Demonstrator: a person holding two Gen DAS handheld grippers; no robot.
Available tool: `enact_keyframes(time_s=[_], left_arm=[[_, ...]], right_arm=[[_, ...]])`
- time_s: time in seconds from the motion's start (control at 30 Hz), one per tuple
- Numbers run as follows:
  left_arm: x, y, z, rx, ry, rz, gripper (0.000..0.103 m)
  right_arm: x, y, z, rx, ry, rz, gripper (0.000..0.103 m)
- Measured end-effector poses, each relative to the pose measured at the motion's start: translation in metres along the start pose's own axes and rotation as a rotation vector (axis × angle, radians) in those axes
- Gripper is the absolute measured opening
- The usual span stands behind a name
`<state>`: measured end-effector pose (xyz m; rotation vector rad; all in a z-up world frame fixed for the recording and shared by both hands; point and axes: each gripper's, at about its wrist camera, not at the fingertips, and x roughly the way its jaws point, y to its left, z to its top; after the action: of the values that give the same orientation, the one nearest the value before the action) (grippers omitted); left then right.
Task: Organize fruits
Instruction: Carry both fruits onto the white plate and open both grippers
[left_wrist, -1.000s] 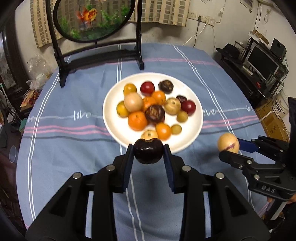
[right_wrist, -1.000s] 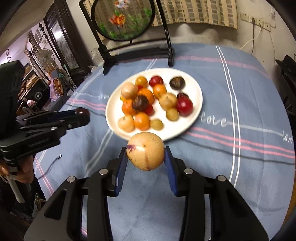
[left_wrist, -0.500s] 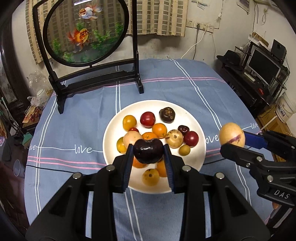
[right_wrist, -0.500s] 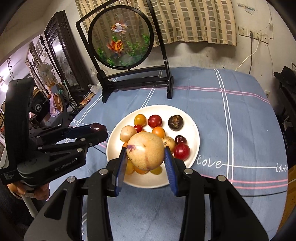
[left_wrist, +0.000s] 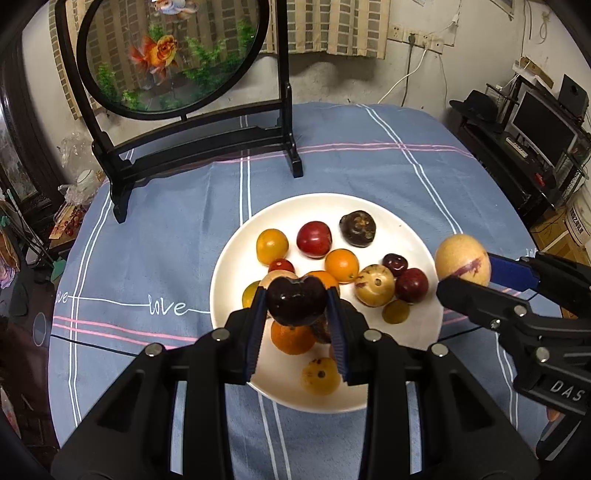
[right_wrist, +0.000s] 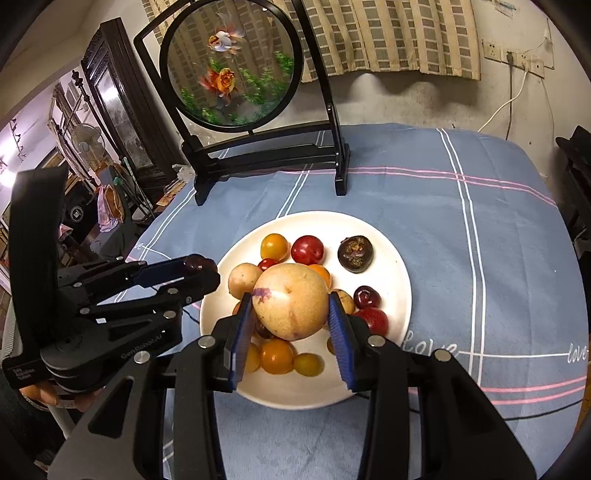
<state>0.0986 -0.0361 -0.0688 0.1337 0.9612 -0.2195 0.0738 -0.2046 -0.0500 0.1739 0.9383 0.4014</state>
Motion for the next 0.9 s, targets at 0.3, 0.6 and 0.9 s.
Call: enact_keyframes(time_s=[0.3,0.6,0.9], left_arm=[[0.019,0.006,0.005,-0.002,0.028,0.001,0.033],[0.030,0.000,0.009,0.023,0.036,0.019,0.033],[0.038,-0.006,0.010,0.058,0.030,0.032,0.033]], right_arm=[[0.017,-0.022,0.004,0.054,0.029,0.010,0.040],[0.034,-0.014,0.022,0.051,0.033,0.040,0.040],[0.055,-0.013,0.036,0.013,0.063,0.001,0.040]])
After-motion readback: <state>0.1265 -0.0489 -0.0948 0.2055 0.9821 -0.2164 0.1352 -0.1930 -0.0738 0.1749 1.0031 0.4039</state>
